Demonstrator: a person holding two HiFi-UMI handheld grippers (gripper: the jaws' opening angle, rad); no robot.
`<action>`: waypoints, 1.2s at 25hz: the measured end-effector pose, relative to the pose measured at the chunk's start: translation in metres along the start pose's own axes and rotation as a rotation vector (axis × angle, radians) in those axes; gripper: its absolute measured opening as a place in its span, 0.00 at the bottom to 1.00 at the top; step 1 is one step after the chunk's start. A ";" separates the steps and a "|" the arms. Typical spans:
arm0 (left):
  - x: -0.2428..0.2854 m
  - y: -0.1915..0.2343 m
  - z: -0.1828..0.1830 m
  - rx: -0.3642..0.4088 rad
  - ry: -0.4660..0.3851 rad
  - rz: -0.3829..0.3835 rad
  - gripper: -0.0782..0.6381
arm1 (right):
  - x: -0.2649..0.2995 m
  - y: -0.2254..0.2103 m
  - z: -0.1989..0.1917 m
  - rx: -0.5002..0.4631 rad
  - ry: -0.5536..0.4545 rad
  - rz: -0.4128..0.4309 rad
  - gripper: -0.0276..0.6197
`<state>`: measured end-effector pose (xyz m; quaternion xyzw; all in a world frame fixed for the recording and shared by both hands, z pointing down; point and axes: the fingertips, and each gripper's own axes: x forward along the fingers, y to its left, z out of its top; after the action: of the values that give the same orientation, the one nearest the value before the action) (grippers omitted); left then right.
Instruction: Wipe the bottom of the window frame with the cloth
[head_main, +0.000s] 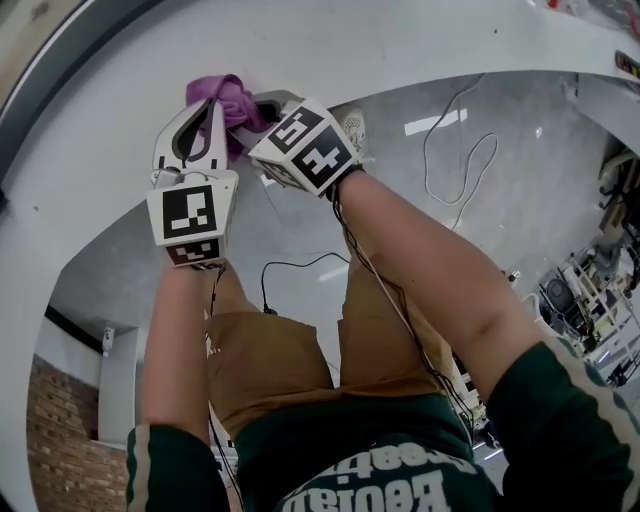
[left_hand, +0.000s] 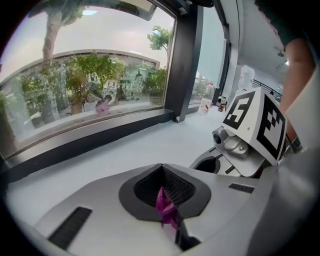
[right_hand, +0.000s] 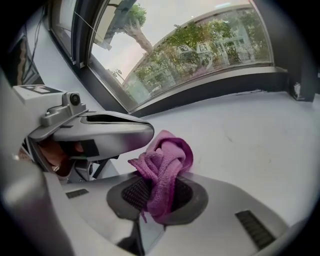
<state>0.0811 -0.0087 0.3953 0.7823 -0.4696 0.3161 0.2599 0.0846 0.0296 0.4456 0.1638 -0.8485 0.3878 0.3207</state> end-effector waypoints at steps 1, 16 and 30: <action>0.004 -0.007 0.002 0.005 0.003 -0.008 0.12 | -0.005 -0.004 -0.002 0.002 -0.002 -0.004 0.15; 0.067 -0.096 0.038 0.073 -0.005 -0.108 0.12 | -0.088 -0.092 -0.029 0.073 -0.088 -0.124 0.15; 0.111 -0.159 0.069 0.112 -0.013 -0.159 0.12 | -0.158 -0.153 -0.055 0.072 -0.115 -0.225 0.15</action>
<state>0.2810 -0.0533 0.4135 0.8323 -0.3895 0.3151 0.2370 0.3053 -0.0225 0.4509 0.2916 -0.8273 0.3693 0.3068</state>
